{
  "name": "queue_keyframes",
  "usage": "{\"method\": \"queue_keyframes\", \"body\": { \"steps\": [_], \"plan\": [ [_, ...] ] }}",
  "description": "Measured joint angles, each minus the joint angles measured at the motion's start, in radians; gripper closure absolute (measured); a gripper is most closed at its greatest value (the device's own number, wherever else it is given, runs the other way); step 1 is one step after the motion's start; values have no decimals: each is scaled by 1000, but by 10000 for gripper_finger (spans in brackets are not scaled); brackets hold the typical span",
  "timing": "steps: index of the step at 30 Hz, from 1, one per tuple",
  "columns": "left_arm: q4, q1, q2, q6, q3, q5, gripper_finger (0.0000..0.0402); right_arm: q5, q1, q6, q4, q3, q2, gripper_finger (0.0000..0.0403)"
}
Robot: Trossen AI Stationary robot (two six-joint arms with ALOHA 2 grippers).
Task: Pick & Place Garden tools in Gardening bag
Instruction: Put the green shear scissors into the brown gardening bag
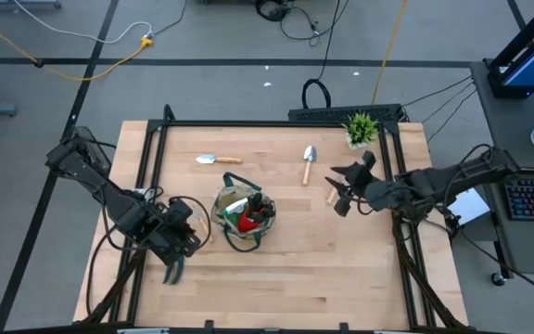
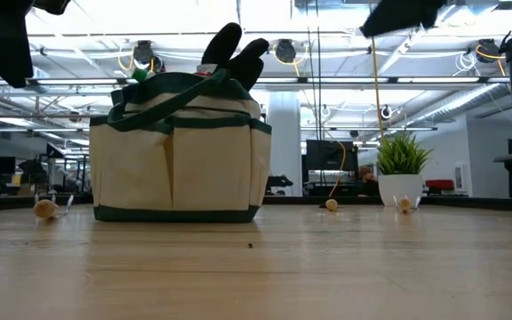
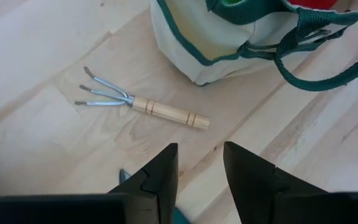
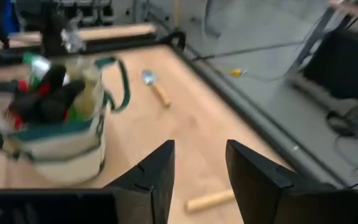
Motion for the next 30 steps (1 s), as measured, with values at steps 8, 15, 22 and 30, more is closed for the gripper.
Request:
{"method": "queue_keyframes", "body": {
  "steps": [8, 15, 22, 30],
  "plan": [
    [0, -1, 0, -117, 0, 213, 270, -204, -51, 175, -11, -181, -63, 268],
    [-2, -58, 0, -290, 0, 293, 270, -254, -77, 247, -5, -262, -89, 268],
    [-21, -152, 6, -485, 0, 295, 244, -253, -97, 254, 14, -291, -102, 268],
    [-16, -242, 110, -624, 0, 331, 148, -253, -100, 240, 18, -292, -101, 268]
  ]
}}
